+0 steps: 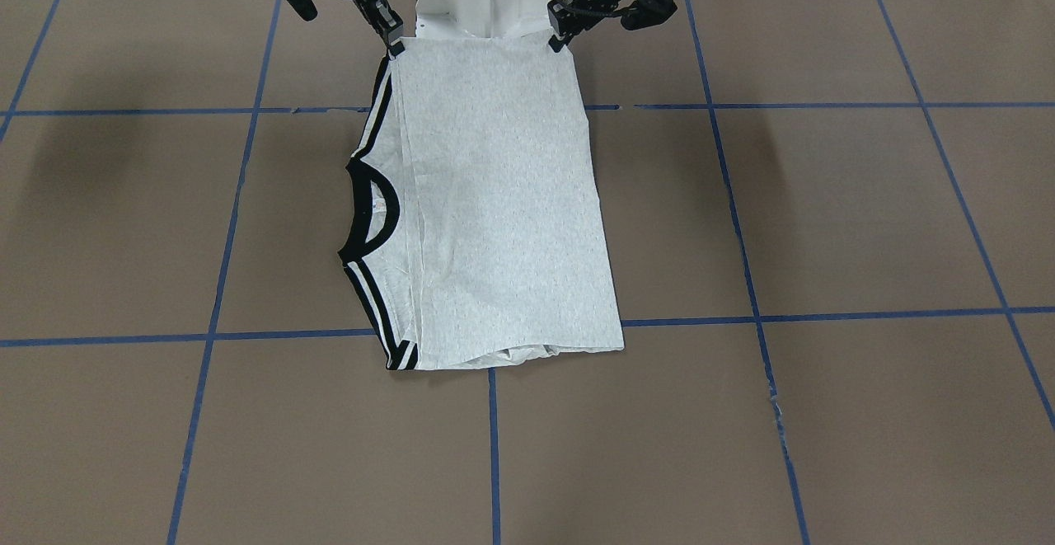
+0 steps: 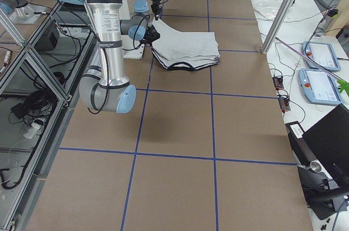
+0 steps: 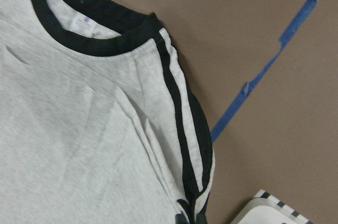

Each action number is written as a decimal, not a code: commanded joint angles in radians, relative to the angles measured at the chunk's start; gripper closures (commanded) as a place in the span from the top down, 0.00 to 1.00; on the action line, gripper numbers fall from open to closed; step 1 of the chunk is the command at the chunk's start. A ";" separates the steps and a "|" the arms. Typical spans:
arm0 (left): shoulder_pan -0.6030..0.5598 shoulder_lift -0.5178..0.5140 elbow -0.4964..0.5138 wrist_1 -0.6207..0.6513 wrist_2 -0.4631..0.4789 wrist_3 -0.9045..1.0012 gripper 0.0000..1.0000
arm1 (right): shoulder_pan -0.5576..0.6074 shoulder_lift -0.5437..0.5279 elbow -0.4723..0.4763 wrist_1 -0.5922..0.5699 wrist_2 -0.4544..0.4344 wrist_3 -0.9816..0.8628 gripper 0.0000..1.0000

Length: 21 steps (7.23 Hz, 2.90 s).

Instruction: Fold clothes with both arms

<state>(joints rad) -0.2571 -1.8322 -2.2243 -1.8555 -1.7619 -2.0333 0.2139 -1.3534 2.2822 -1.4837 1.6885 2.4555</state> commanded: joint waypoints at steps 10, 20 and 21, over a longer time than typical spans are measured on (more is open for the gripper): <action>-0.442 -0.269 0.625 -0.221 -0.007 0.496 0.04 | 0.489 0.523 -0.803 0.164 0.208 -0.386 0.00; -0.804 -0.206 0.698 -0.334 -0.267 1.148 0.99 | 0.947 0.373 -0.968 0.231 0.504 -1.305 1.00; -0.856 -0.115 0.616 -0.330 -0.350 1.264 0.99 | 1.000 0.297 -0.919 0.218 0.522 -1.442 1.00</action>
<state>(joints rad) -1.0455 -2.0424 -1.5098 -2.1925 -2.0404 -0.8846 1.1439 -0.9596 1.3050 -1.2486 2.1641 1.1764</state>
